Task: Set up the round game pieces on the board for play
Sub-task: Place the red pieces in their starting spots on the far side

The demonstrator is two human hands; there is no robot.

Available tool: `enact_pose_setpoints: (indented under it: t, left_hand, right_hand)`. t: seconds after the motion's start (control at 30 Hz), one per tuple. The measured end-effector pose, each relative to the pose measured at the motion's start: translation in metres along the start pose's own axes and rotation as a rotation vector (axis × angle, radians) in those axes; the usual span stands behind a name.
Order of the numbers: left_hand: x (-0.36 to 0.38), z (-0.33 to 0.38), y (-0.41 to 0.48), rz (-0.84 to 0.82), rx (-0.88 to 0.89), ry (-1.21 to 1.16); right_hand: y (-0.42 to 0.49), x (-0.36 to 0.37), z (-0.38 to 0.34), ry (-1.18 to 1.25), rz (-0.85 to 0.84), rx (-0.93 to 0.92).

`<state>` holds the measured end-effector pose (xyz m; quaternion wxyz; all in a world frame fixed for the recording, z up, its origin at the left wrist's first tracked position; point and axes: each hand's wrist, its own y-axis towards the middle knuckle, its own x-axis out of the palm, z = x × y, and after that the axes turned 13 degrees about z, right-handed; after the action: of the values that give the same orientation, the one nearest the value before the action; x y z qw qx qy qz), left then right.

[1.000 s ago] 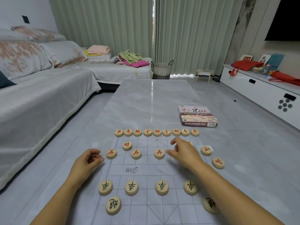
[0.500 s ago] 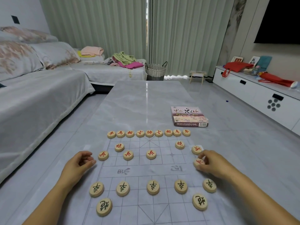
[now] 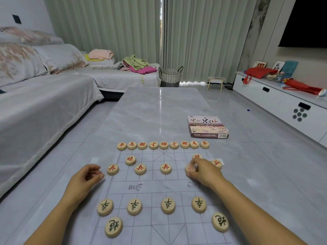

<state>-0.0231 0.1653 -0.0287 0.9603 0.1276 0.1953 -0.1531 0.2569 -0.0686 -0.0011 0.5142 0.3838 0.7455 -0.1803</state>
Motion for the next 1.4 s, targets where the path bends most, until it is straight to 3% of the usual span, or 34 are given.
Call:
enact_pose_setpoints:
  t: [0.47,0.6,0.67,0.77,0.9,1.2,1.4]
  left_hand:
    - [0.001,0.001,-0.003,0.016,0.002,0.007]
    - [0.000,0.001,-0.002,0.012,0.006,0.007]
    - [0.000,0.001,-0.001,0.015,0.010,0.020]
    - [0.001,0.000,-0.002,0.022,0.011,0.025]
    - [0.002,0.002,-0.003,0.023,0.010,0.016]
    - [0.002,0.004,-0.004,0.021,0.011,0.030]
    - [0.001,0.005,-0.004,0.022,0.015,0.041]
  right_hand:
    - [0.003,0.006,0.003,0.065,0.038,0.011]
    - [0.011,-0.016,0.028,0.297,0.265,0.101]
    - [0.019,-0.029,0.050,0.285,0.315,0.173]
    - [0.022,-0.036,0.076,0.201,0.170,0.234]
    - [0.017,-0.033,0.083,0.154,-0.026,0.161]
    - [0.008,-0.026,0.077,0.044,0.063,0.136]
    - [0.008,-0.031,0.081,0.071,-0.052,0.065]
